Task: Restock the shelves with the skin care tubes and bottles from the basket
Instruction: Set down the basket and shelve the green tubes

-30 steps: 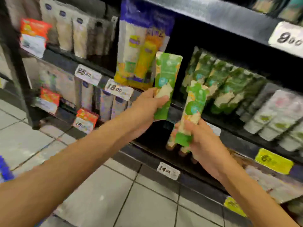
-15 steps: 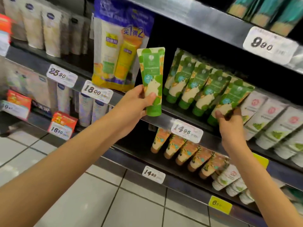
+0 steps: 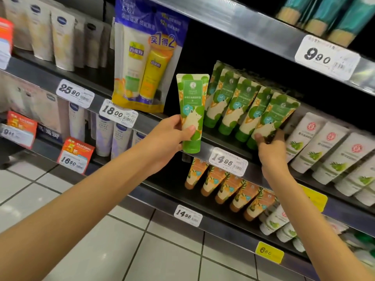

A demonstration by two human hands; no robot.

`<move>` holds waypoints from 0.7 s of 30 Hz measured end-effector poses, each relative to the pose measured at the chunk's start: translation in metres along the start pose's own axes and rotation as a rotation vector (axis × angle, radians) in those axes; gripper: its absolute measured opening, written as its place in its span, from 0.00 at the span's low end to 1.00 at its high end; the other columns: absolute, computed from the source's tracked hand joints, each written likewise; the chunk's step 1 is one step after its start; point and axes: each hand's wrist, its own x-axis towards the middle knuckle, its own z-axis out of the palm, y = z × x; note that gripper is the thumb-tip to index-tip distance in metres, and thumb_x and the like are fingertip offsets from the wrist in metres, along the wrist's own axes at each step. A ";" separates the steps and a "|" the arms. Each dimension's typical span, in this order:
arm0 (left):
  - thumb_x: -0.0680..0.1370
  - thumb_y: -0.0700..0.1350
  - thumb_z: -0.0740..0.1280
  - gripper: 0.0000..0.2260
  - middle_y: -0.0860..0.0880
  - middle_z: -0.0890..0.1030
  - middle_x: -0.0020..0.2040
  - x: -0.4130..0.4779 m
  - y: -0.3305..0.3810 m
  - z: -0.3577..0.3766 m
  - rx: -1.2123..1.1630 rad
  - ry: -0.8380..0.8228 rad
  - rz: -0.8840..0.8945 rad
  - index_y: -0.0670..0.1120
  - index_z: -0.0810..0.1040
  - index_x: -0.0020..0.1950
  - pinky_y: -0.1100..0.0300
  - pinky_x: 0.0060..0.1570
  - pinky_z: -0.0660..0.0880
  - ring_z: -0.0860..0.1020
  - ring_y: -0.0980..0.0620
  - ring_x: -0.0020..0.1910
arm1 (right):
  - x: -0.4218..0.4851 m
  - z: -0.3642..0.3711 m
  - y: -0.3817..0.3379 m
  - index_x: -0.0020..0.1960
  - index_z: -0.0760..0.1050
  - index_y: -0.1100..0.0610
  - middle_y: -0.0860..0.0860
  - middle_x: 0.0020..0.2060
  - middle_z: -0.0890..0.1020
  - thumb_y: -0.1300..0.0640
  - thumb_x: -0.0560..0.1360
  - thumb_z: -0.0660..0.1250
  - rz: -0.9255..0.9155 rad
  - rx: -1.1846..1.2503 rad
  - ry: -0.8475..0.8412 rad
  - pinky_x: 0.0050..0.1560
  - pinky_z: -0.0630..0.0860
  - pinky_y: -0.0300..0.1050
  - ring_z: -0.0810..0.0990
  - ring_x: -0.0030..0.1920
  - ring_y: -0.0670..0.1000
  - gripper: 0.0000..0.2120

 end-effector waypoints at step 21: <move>0.79 0.35 0.59 0.16 0.44 0.75 0.59 0.000 0.014 -0.015 -0.039 0.088 -0.058 0.37 0.67 0.67 0.63 0.44 0.76 0.76 0.51 0.55 | -0.020 0.001 -0.093 0.67 0.68 0.60 0.57 0.63 0.72 0.60 0.78 0.60 -0.716 -0.350 -0.043 0.62 0.63 0.37 0.70 0.64 0.53 0.17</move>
